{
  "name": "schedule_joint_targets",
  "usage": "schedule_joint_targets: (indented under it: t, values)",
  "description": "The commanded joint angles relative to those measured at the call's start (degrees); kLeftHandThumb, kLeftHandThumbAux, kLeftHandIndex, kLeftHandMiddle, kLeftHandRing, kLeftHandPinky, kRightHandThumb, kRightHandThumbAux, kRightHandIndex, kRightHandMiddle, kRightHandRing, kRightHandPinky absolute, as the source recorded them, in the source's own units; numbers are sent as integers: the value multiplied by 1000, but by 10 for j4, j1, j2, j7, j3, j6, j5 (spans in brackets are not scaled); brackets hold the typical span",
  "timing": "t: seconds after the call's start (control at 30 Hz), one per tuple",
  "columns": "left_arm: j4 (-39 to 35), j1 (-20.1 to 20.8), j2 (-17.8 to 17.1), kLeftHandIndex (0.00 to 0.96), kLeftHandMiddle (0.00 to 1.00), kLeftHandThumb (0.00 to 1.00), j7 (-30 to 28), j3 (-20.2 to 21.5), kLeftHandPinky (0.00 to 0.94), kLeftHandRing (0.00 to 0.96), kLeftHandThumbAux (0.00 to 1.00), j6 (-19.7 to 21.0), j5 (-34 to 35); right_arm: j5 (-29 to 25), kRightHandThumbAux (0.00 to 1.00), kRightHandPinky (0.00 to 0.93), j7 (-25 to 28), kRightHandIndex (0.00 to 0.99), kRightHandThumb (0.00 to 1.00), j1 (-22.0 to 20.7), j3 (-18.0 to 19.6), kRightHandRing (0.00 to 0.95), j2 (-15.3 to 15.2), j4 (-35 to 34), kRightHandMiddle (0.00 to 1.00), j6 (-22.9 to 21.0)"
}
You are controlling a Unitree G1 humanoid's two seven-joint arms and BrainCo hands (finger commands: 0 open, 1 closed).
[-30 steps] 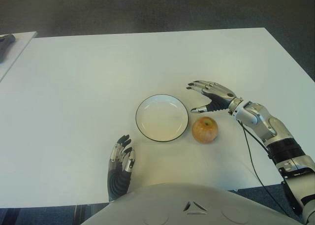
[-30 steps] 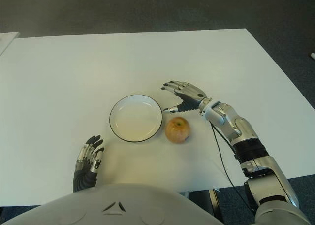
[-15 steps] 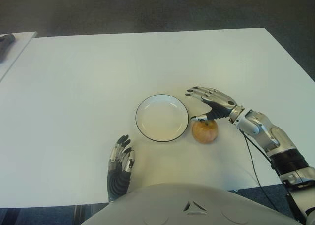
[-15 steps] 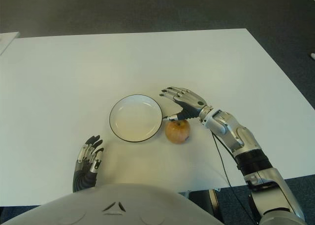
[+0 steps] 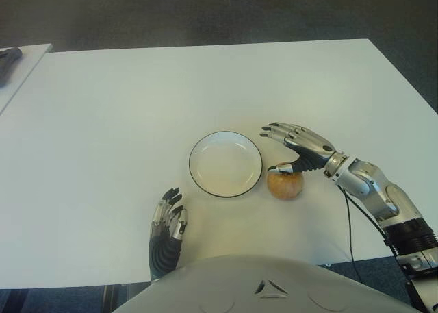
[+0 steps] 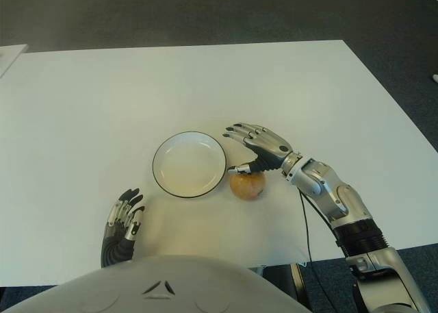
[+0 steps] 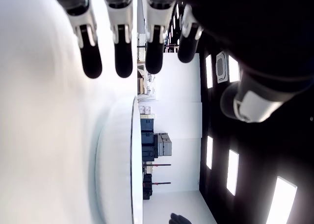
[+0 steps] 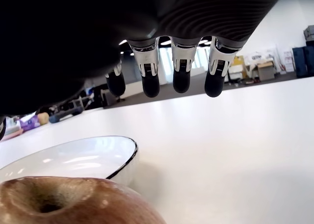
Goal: Put the apples into the plate.
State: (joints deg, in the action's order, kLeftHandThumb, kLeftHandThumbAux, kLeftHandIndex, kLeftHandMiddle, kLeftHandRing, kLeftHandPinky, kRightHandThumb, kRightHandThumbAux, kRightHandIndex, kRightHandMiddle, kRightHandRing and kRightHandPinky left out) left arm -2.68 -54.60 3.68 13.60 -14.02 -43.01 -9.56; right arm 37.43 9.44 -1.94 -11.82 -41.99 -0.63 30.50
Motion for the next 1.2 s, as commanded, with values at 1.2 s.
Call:
schedule_joint_targets:
  t: [1.2]
  values:
    - [-3, 5, 1, 161, 188, 183, -13, -1, 250, 211, 474, 20, 13, -21, 183, 0, 5, 0, 271, 127, 88, 0, -23, -86, 0, 24]
